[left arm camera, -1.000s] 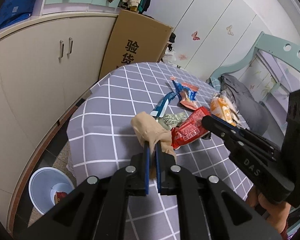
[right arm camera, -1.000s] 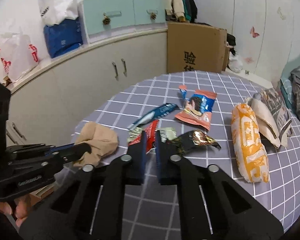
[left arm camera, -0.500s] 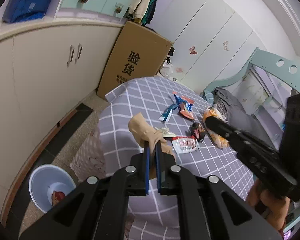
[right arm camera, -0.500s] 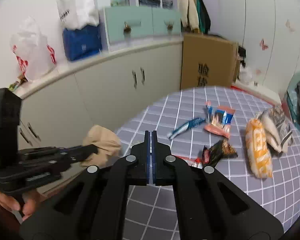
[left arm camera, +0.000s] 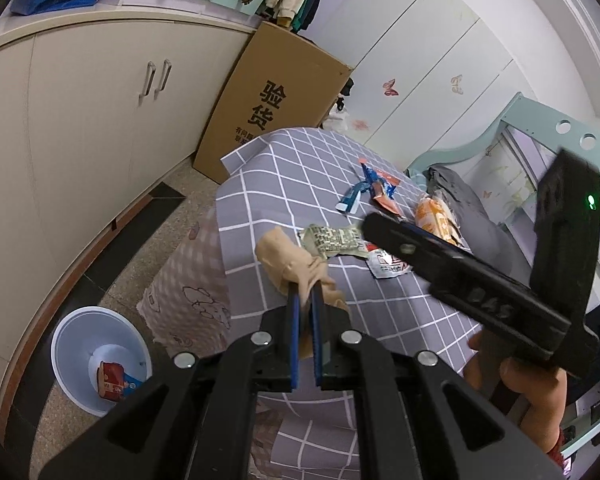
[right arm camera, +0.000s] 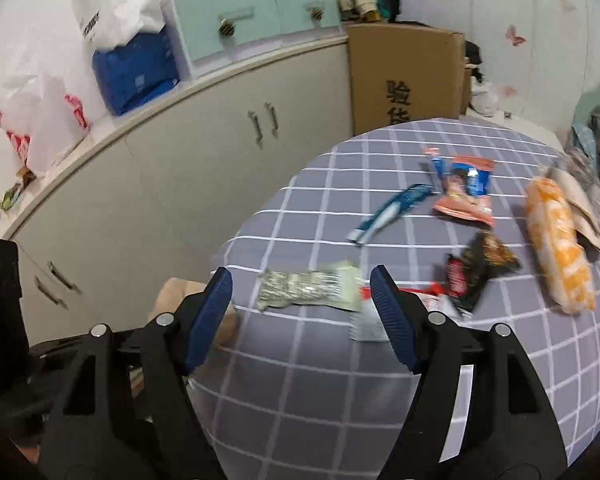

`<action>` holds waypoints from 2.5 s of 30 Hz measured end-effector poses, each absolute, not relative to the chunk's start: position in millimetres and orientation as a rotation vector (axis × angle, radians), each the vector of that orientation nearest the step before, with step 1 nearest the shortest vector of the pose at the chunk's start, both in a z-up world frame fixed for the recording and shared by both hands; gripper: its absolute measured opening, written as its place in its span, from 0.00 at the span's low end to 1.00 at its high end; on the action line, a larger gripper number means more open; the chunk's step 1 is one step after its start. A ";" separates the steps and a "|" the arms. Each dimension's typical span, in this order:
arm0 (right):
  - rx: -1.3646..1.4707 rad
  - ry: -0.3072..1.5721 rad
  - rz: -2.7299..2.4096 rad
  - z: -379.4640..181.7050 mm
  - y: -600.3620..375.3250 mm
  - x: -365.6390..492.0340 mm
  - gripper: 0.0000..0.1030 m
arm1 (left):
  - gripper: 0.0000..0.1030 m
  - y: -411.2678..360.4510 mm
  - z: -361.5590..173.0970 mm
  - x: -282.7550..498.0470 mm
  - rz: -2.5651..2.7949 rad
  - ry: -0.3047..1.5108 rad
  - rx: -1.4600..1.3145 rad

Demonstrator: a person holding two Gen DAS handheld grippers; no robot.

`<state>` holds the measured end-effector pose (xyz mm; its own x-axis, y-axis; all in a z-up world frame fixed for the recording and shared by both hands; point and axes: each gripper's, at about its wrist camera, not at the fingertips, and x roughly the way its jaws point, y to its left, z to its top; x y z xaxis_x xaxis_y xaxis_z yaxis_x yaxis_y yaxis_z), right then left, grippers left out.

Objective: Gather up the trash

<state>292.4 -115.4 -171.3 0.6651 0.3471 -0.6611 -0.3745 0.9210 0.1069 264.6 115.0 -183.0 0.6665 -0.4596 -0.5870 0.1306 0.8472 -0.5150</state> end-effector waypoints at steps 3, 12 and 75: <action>-0.102 0.751 0.399 -180.7 -95.4 301.6 0.69 | 0.05 116.6 -184.3 264.2 -0.338 0.776 -0.455; -0.177 0.825 0.355 -198.5 -88.5 319.2 0.42 | 0.05 131.2 -187.4 263.8 -0.311 0.766 -0.478; -0.112 0.927 0.654 -305.6 71.6 278.2 0.58 | 0.05 292.2 -291.3 243.1 0.221 0.938 -0.558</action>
<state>278.2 71.6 -305.6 0.4230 0.4746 -0.7719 -0.5680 0.8026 0.1822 243.1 292.2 -291.3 0.5813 -0.0576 -0.8116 -0.4144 0.8375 -0.3563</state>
